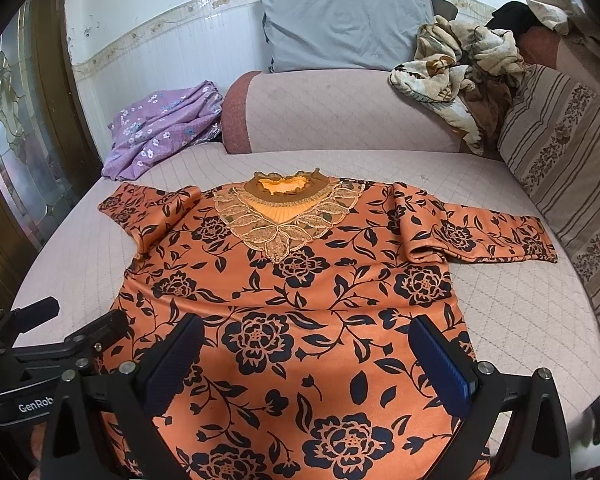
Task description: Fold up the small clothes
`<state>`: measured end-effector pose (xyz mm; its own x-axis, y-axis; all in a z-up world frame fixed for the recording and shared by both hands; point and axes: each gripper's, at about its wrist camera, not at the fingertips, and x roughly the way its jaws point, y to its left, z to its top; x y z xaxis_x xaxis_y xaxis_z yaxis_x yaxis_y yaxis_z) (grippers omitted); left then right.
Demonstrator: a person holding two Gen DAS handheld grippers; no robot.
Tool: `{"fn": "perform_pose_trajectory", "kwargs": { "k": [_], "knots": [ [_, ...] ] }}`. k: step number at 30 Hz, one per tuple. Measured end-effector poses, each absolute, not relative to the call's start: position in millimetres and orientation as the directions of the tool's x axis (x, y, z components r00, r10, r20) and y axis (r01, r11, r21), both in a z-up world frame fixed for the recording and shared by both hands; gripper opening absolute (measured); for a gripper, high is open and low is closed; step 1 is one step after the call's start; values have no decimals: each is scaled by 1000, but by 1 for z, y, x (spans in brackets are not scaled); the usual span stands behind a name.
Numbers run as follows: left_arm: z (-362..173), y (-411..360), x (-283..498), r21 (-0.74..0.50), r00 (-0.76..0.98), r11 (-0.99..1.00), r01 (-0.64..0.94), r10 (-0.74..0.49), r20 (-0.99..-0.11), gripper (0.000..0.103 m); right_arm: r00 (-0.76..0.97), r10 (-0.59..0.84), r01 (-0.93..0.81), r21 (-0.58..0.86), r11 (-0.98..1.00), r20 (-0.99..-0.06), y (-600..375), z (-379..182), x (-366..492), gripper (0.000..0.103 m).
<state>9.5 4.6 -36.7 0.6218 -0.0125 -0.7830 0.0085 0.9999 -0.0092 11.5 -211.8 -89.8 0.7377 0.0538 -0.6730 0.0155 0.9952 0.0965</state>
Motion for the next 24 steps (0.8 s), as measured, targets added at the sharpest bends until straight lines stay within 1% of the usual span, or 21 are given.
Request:
{"fn": "perform_pose_trajectory", "kwargs": {
  "k": [2,4,7,9,12,15,16,18,19,21,23,24],
  "knots": [
    [-39,15,16,-13,621,1000,-7,-6,-784,103,734,65,11,107,994,-676,-214,-92,14,103],
    [-43,34,26,-12,618,999,-51,22,-786,103,729,116,-3,166,986,-675,-226,-95,18,103],
    [-55,79,51,32,604,987,-155,120,-788,103,733,195,12,299,954,-652,-265,-104,23,103],
    [-64,113,69,60,582,969,-239,192,-790,103,748,218,67,398,915,-627,-308,-113,25,103],
    [-82,171,97,87,519,923,-374,286,-805,103,770,199,189,514,837,-606,-386,-132,34,103],
    [-96,212,115,91,479,875,-475,344,-807,103,784,193,325,655,682,-590,-472,-160,48,101],
    [-99,219,118,92,473,865,-493,356,-806,103,794,188,358,695,624,-578,-497,-169,52,100],
    [-110,236,126,82,459,841,-535,371,-807,103,805,168,407,736,541,-569,-536,-182,63,91],
    [-114,239,129,82,451,833,-547,375,-810,103,808,160,428,751,503,-567,-555,-190,72,89],
    [-127,245,136,78,432,824,-561,372,-822,103,803,137,460,750,476,-580,-578,-199,88,83],
    [-143,251,138,81,394,814,-575,363,-845,103,792,122,493,743,452,-599,-598,-210,107,81],
    [-152,254,138,76,362,808,-585,344,-866,103,785,119,510,744,432,-608,-610,-217,117,76]
  ]
}}
